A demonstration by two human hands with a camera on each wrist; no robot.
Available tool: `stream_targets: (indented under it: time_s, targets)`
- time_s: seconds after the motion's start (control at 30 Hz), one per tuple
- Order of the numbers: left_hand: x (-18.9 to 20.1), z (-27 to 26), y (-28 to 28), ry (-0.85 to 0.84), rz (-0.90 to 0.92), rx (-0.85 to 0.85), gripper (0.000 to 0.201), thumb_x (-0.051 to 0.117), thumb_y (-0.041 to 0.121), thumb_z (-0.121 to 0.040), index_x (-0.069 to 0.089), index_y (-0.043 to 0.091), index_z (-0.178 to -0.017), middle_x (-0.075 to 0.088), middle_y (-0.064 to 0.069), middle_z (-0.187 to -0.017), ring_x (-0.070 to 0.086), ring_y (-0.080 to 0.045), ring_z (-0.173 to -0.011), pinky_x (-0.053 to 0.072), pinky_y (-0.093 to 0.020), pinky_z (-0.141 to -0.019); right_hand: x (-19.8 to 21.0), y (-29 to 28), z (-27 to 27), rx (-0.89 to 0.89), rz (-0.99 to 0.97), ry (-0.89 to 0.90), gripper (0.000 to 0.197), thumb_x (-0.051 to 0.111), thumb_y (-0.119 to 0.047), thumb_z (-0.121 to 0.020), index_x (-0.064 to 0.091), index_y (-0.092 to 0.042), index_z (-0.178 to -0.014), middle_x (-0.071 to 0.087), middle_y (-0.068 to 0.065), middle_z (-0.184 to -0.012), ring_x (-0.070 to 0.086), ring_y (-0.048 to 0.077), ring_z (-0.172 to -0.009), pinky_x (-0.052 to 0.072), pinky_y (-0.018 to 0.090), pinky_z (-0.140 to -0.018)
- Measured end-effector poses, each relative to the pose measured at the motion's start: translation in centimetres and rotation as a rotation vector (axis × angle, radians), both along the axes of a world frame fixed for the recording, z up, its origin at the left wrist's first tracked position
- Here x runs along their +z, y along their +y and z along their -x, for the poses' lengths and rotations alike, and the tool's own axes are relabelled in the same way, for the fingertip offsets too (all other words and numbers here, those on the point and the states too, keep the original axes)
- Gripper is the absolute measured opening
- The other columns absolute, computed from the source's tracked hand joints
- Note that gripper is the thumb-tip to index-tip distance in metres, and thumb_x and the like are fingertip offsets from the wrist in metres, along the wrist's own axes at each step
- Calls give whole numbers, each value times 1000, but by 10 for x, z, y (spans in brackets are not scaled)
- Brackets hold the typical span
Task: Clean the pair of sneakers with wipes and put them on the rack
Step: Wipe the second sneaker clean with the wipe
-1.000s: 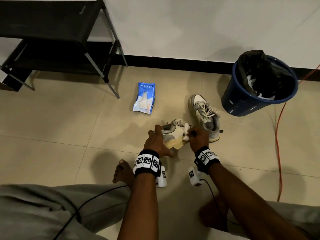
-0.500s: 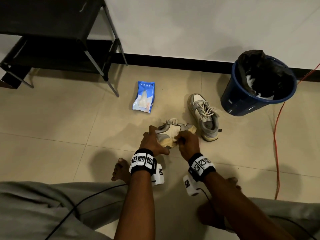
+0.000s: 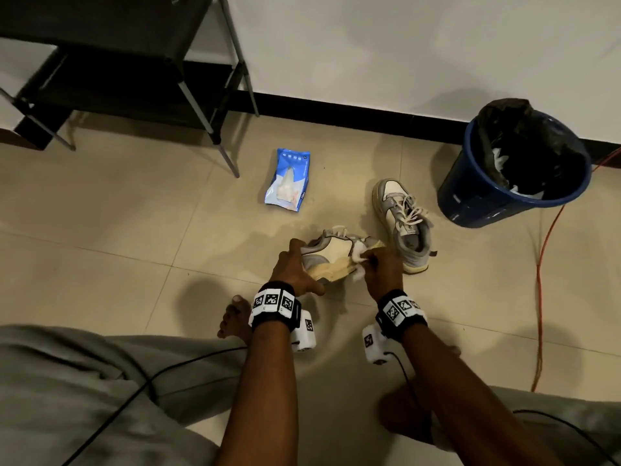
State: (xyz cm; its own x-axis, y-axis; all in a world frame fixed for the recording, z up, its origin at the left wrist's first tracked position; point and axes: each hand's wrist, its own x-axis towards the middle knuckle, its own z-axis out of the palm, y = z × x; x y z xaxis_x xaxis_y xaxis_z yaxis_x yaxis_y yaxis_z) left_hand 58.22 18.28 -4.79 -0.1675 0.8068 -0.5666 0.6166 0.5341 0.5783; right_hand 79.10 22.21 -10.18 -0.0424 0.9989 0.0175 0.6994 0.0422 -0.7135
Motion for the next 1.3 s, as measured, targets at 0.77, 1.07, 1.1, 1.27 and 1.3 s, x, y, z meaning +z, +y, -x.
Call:
stream_targets:
  time_s: [0.77,1.07,1.1,1.27,1.3]
  targets:
    - [-25,-20,9,254,8,-17,109,91,55,-47,36,35,-139,19,-6,-149,25,-32,-135,46,-47,-93,3,33,23,-58,121,-144,18,62,2,-76,72,-2,-91,65,16,-92,62,35,-86,39,27,-67]
    - [-26,-23,-2,292,33,-18,111,90,54,-43,35,29,-135,17,-7,-147,25,-32,-132,49,-44,-87,14,43,44,119,204,-189,22,67,-2,-74,74,-3,-95,65,17,-98,61,34,-95,42,30,-75]
    - [-24,-25,-1,309,23,-31,112,91,54,-42,35,28,-136,17,-7,-148,24,-32,-133,49,-44,-87,12,52,34,40,226,-242,24,69,-3,-73,74,-3,-97,64,20,-102,60,37,-98,44,33,-78]
    - [-20,-30,5,286,59,2,112,92,48,-40,37,19,-134,10,-9,-148,23,-33,-134,50,-44,-90,16,11,55,162,198,-115,12,57,-8,-82,69,-5,-84,60,6,-84,59,30,-81,36,15,-61]
    - [-23,-29,3,269,80,25,112,92,49,-40,37,18,-133,10,-9,-147,24,-34,-134,49,-45,-92,13,7,51,229,164,-134,10,58,-8,-82,68,-5,-85,58,2,-84,58,28,-81,33,14,-60]
